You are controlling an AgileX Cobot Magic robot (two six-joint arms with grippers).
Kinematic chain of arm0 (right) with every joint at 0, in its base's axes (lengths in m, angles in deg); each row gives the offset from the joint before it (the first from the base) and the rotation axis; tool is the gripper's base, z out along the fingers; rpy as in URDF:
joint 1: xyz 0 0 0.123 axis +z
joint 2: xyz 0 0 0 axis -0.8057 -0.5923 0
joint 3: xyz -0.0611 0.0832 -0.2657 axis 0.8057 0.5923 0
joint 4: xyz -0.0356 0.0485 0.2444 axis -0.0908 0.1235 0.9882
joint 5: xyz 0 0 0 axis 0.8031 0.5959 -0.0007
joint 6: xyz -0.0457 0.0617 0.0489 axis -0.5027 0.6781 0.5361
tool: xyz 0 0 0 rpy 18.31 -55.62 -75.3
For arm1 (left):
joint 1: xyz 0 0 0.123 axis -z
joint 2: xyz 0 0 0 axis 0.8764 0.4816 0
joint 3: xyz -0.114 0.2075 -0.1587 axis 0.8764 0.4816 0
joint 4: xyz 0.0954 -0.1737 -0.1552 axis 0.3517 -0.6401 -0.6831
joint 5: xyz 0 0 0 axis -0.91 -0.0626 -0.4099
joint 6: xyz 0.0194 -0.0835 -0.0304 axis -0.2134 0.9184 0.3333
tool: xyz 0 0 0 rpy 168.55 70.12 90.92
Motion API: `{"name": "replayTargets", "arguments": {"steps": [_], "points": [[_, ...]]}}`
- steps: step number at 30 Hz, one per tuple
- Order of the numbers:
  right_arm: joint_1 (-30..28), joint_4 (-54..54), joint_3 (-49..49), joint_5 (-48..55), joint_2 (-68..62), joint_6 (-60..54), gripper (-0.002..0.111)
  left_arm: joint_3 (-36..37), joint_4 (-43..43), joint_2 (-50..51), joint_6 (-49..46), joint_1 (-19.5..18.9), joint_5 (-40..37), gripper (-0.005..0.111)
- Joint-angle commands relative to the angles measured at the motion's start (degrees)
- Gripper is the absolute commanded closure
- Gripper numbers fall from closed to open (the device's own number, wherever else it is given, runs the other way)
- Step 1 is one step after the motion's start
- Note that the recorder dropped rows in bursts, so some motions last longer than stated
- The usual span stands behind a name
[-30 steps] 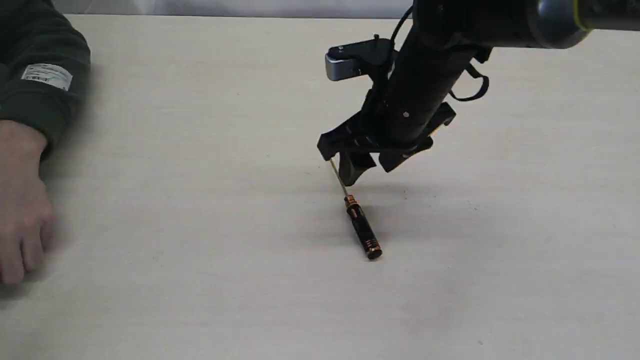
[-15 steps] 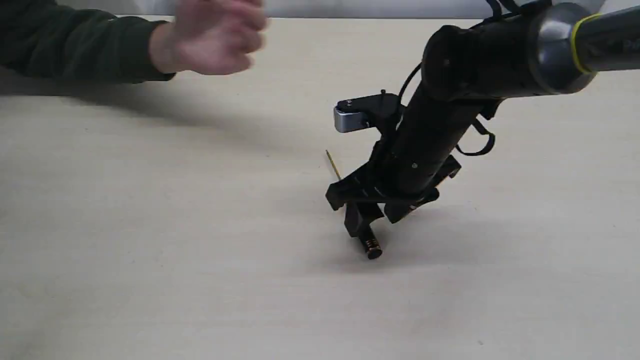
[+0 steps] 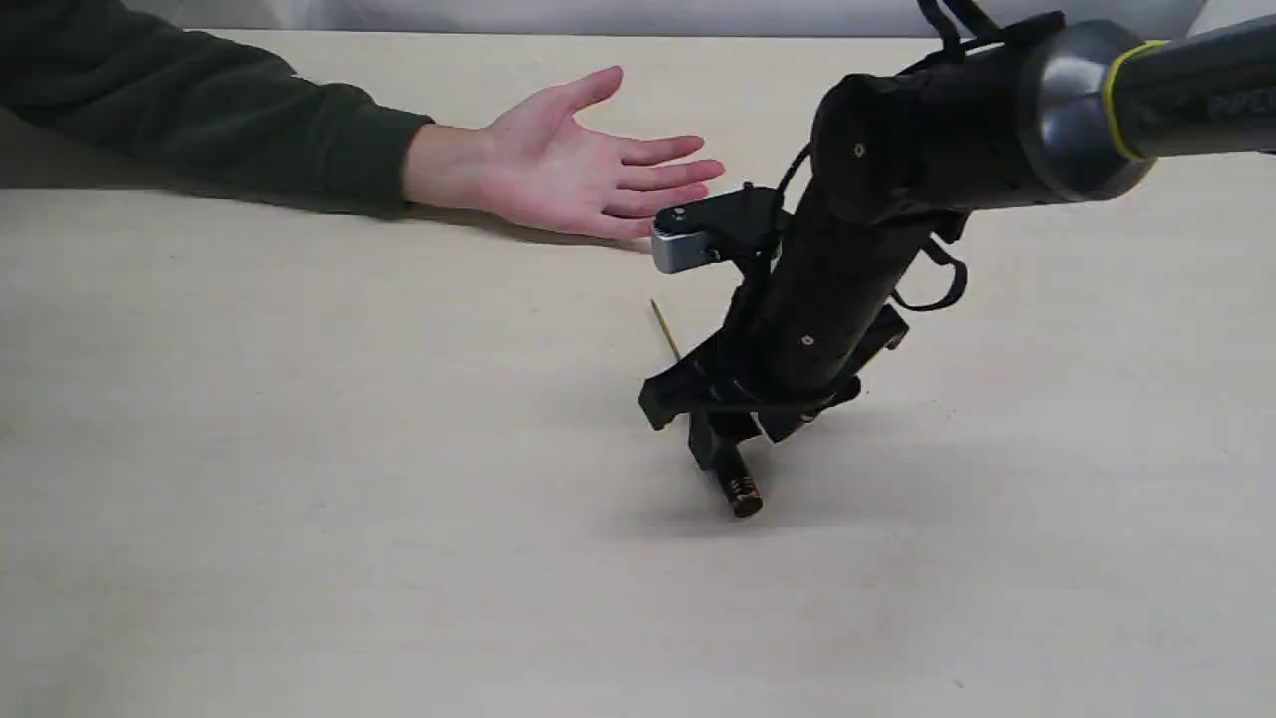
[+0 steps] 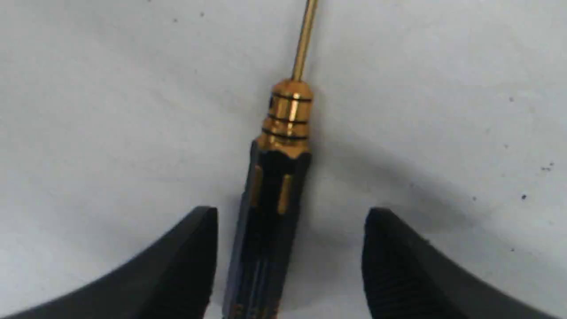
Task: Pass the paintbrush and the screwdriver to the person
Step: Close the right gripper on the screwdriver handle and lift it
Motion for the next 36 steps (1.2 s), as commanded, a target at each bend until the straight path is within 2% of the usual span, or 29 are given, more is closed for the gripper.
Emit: {"name": "replayTargets", "arguments": {"steps": [1,9,19,36], "points": [[0.9,-1.3,-0.1,-0.5,-0.1,0.7,0.059,0.1,-0.2,-0.1,0.1,0.1,0.1,0.107],[1.7,-1.6,-0.1,-0.7,-0.1,0.9,0.060,0.1,-0.2,-0.1,0.1,0.1,0.2,0.107],[1.7,-4.9,-0.1,1.8,-0.1,1.8,0.082,0.1,-0.2,-0.1,0.1,0.1,0.2,0.107],[1.7,-5.5,-0.1,2.9,-4.0,1.3,0.082,0.1,0.0,-0.1,0.1,0.1,0.2,0.107]]}}
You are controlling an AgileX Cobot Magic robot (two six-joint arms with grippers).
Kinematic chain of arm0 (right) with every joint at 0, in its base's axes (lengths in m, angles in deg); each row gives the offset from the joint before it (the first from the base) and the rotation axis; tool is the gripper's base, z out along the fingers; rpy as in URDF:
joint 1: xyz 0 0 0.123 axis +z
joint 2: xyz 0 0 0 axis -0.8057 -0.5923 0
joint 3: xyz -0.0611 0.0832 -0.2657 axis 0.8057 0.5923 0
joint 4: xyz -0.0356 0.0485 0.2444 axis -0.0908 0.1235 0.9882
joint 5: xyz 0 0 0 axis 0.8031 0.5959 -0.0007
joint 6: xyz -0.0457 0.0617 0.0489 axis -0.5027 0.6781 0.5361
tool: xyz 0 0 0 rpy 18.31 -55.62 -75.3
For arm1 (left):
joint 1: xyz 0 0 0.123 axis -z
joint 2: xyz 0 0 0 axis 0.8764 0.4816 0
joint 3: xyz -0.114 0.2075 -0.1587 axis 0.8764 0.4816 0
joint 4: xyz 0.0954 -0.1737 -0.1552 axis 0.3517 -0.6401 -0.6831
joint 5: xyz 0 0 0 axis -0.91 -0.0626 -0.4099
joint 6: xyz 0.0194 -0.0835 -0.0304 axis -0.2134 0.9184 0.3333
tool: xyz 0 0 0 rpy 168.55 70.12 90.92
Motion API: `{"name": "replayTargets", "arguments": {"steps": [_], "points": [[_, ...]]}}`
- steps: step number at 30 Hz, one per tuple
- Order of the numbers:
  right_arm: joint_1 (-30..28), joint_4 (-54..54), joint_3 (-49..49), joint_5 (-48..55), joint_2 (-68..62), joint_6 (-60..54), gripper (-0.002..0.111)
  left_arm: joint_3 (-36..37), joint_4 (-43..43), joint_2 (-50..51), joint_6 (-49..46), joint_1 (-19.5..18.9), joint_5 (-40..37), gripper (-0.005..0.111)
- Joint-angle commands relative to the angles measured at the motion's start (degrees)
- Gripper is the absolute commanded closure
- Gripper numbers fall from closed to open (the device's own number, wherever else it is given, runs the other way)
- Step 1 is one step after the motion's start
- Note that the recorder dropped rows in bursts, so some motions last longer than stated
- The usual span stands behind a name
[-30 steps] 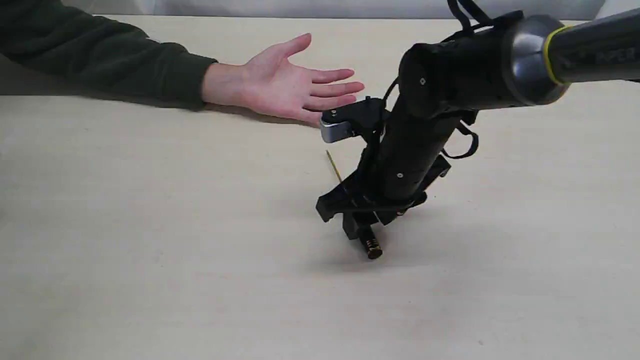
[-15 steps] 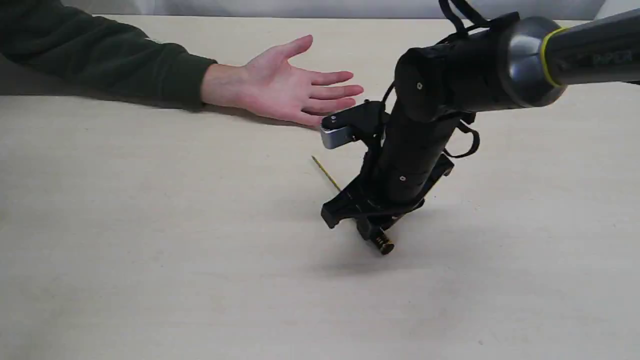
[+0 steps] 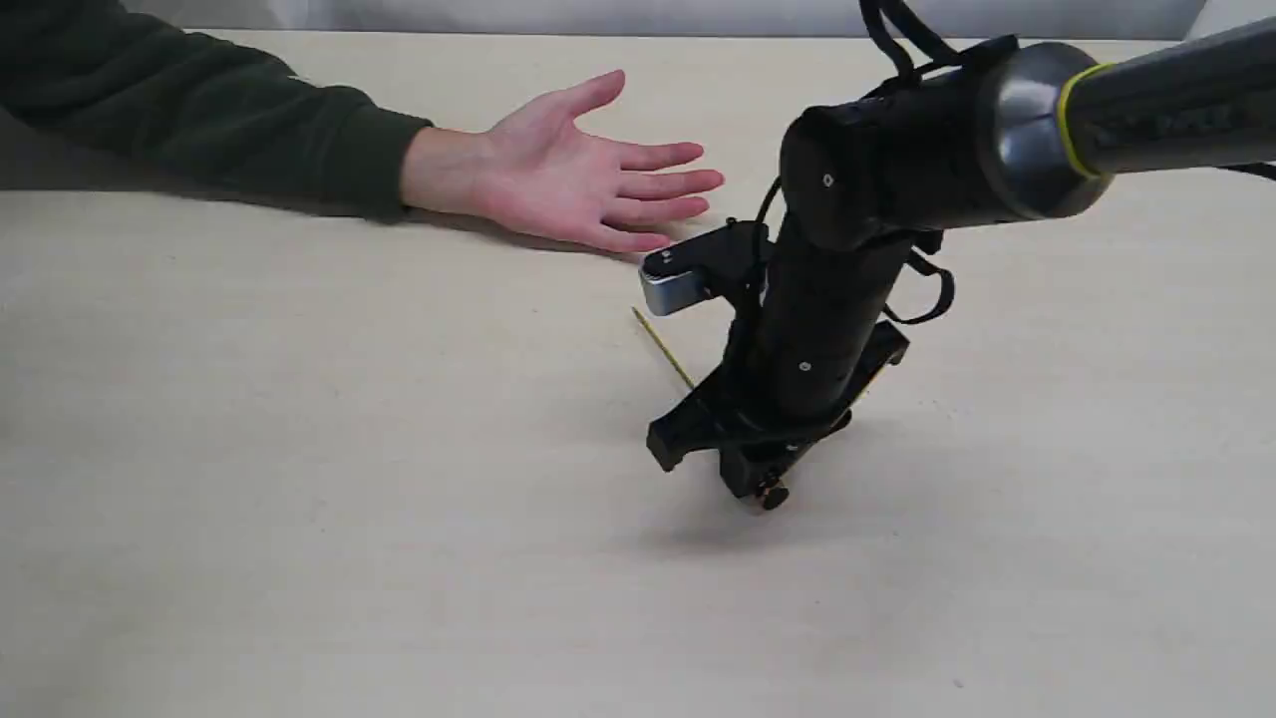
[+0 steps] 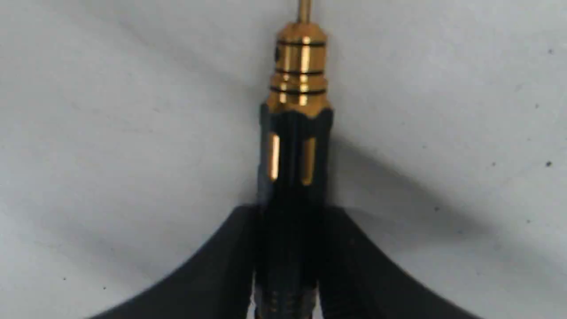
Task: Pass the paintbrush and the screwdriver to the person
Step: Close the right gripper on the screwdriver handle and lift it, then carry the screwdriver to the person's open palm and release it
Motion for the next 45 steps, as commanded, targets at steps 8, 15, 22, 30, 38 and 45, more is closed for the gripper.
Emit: {"name": "replayTargets", "arguments": {"steps": [8,15,22,30,38,45], "points": [[0.0,-3.8,0.4,-5.1,-1.4,-0.4,0.104,0.1,0.0,-0.1,0.1,0.1,0.2,0.107],[0.0,1.0,0.4,-10.3,3.7,-4.0,0.104,0.1,0.0,-0.1,0.1,0.1,0.2,0.107],[0.0,11.0,0.4,-10.3,12.4,-14.6,0.104,0.1,-0.2,-0.1,0.1,0.1,0.0,0.107],[-0.1,10.3,-3.3,-16.5,17.1,-15.0,0.104,0.1,-0.2,-0.1,0.1,0.1,0.2,0.107],[-0.1,6.4,-17.1,-14.0,7.4,-10.6,0.104,0.1,-0.2,-0.1,0.1,0.1,0.2,0.107],[-0.1,-9.4,-30.4,-5.7,-4.5,3.4,0.104,0.1,-0.2,-0.1,0.1,0.1,0.2,0.107]]}}
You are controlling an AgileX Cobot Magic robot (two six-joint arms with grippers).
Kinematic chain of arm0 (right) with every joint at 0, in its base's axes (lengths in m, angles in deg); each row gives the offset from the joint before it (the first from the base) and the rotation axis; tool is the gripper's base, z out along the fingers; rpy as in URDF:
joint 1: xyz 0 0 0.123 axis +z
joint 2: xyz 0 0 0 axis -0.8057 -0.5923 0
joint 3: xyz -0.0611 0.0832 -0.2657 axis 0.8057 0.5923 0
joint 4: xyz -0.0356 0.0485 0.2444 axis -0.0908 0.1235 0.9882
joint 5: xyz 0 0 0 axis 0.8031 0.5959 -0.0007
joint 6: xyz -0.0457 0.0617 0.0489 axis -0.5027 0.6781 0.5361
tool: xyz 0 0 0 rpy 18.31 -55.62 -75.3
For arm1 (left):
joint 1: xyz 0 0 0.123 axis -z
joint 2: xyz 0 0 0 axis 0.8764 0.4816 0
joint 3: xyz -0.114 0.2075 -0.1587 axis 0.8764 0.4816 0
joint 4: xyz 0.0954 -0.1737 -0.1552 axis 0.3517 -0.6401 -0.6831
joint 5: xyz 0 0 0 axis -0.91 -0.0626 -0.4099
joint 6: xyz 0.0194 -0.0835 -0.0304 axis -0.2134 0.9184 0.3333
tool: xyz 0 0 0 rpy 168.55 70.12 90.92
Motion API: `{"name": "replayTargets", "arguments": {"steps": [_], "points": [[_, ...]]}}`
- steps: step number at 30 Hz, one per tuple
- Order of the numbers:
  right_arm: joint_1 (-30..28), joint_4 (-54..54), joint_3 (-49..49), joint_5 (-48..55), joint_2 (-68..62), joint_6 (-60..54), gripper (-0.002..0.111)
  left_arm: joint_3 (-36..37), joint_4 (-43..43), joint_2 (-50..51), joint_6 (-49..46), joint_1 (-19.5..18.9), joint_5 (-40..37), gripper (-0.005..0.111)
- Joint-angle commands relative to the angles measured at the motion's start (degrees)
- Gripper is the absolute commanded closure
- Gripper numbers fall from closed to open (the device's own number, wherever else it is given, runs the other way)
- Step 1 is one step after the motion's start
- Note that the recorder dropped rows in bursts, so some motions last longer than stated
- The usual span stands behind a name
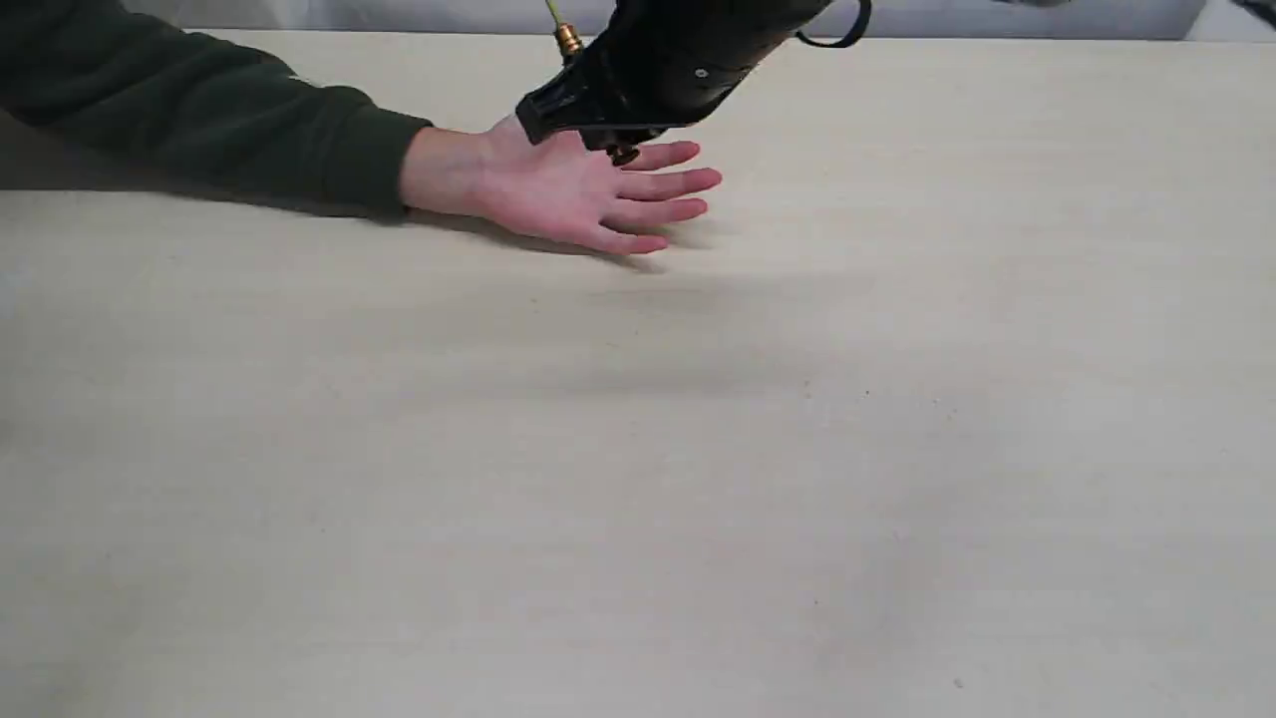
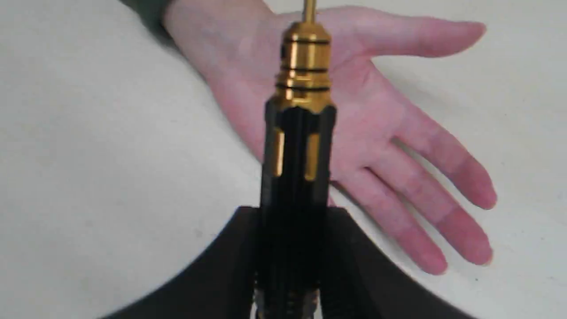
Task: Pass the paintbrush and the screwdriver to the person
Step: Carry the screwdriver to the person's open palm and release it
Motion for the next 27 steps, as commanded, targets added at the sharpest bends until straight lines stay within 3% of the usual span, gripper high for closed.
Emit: {"name": "replayTargets", "arguments": {"steps": [1,8,19,27], "points": [[-0.1,-7.5,-6.5,5.2,-5.2,6.0,0.104,0.1,-0.2,-0.1,0.1,0.1,0.2,0.107],[-0.1,-8.9,-16.4,9.3,-11.8,8.1,0.103,0.1,-0.1,-0.1,0.1,0.1,0.2,0.107],[-1.8,-8.2,-19.1,9.8,-15.9,11.5,0.064,0.1,-0.1,-0.1,0.1,0.1,0.2,0.107],[-2.6,-8.3,-19.1,10.1,-14.6,11.5,0.059,0.1,-0.1,-0.1,0.1,0.1,0.2,0.107]]}}
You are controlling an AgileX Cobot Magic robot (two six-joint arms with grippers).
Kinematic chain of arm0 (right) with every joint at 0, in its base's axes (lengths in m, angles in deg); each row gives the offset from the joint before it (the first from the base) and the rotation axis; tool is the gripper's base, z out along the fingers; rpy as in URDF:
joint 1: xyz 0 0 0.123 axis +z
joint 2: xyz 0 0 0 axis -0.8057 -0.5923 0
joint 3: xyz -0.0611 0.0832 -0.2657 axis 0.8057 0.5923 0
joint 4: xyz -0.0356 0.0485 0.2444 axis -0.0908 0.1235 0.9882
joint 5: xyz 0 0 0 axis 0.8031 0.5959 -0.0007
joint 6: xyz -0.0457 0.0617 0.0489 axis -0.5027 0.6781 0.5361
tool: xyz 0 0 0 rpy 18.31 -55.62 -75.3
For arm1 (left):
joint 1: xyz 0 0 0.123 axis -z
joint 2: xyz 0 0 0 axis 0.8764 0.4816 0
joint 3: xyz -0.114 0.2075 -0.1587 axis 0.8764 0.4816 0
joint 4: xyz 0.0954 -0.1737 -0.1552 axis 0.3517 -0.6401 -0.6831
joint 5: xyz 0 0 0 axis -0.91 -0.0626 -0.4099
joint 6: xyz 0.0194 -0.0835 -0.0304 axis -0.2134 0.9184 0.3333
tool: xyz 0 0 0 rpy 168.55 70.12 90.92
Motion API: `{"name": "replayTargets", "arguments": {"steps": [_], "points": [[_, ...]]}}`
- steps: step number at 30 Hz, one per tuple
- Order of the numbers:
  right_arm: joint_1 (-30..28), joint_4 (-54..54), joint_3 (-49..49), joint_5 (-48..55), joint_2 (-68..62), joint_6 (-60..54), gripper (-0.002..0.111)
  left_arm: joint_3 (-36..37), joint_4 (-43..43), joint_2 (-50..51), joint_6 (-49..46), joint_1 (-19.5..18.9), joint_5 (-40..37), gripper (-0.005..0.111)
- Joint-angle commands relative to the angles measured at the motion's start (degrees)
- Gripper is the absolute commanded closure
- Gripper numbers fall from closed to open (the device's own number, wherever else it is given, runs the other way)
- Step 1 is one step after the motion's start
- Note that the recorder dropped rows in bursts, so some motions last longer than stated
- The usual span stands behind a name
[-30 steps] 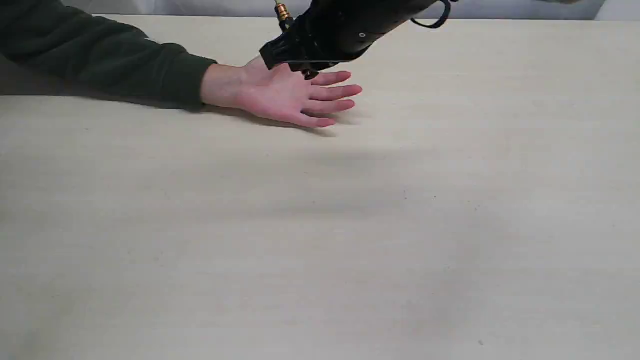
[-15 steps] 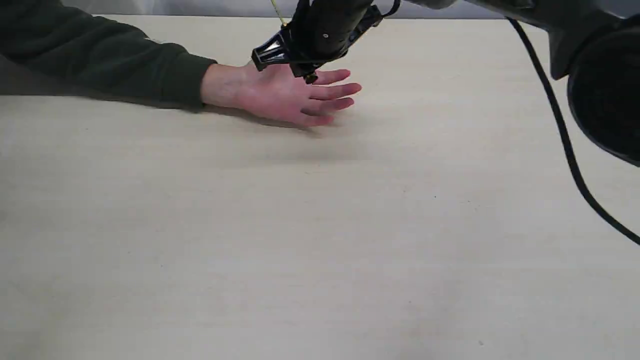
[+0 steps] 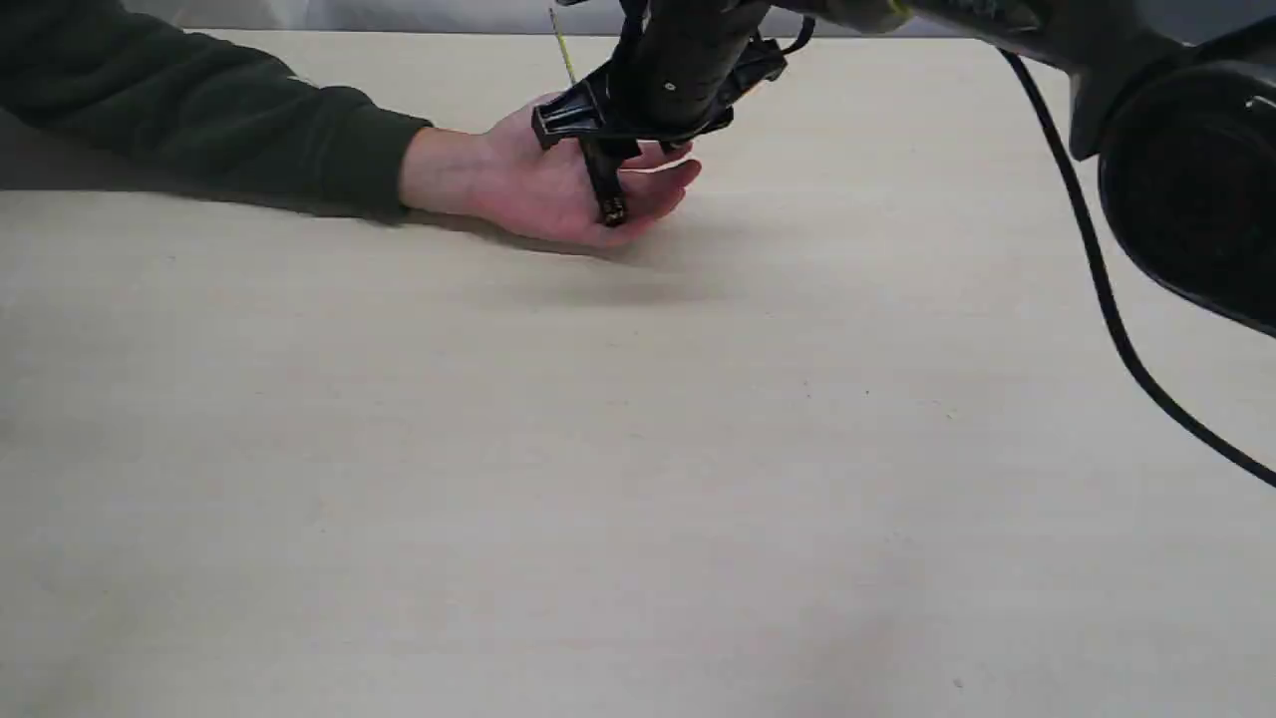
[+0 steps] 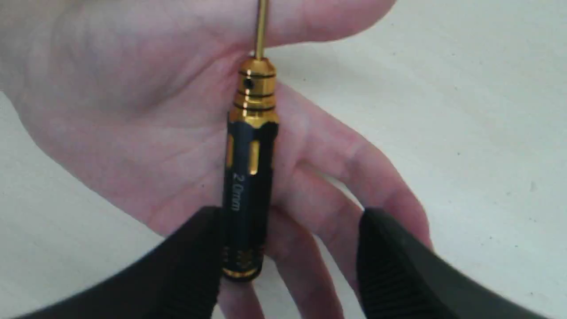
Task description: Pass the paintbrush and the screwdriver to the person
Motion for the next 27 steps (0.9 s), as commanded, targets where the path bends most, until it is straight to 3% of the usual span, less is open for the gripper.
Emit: {"name": "replayTargets", "arguments": {"steps": [1,8,14,27], "points": [[-0.4,-0.2,-0.3,0.3,2.0,0.3,0.059,0.1,-0.1,-0.1,0.1,0.1,0.2,0.107],[-0.6,-0.3,2.9,-1.7,7.9,-0.5,0.059,0.1,-0.2,-0.1,0.1,0.1,0.0,0.107],[-0.6,-0.3,11.4,-4.7,17.5,-1.8,0.059,0.1,-0.2,-0.1,0.1,0.1,0.2,0.107],[-0.6,1.2,41.5,-14.6,44.5,-1.6,0.060,0.1,-0.2,-0.1,0.1,0.1,0.2,0.107]]}}
